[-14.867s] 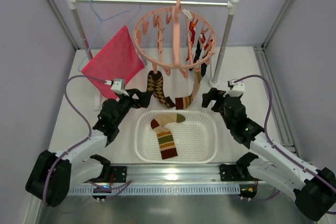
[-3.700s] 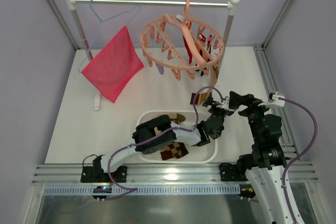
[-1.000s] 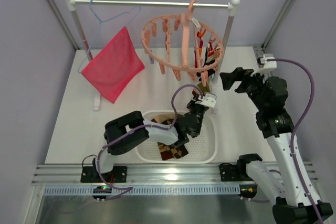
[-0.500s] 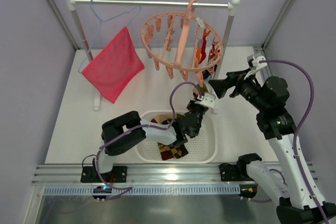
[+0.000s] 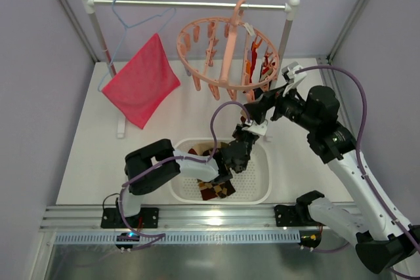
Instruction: Remove the socks clipped to the hanger
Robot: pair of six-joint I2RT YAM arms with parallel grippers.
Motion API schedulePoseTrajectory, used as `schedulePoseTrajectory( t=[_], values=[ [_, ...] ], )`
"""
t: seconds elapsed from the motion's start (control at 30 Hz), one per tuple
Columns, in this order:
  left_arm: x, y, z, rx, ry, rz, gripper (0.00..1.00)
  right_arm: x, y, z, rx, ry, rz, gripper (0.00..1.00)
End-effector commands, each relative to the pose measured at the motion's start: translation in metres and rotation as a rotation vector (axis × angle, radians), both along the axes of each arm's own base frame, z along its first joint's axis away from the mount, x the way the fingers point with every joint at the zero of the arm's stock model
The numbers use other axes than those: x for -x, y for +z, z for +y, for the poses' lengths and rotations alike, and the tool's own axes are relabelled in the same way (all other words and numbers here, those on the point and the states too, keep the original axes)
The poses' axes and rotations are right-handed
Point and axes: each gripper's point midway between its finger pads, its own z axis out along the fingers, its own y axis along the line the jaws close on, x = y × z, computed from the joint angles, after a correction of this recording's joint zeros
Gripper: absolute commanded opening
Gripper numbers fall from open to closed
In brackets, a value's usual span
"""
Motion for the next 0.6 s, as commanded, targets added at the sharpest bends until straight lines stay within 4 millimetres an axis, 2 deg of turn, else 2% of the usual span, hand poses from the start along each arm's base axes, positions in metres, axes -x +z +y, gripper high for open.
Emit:
schedulePoseTrajectory(
  t=[0.0,0.33,0.57],
  values=[
    [0.006,0.031,0.002,0.107,-0.022,-0.020,0.00,-0.005,0.027,-0.002,-0.010,-0.024,-0.073,0.98],
    [0.006,0.027,0.003,0.105,-0.028,-0.017,0.00,-0.015,0.025,0.012,-0.005,0.020,-0.065,0.89],
    [0.007,0.028,0.002,0.108,-0.030,-0.020,0.00,-0.016,0.023,0.021,-0.004,0.057,-0.064,0.77]
  ],
)
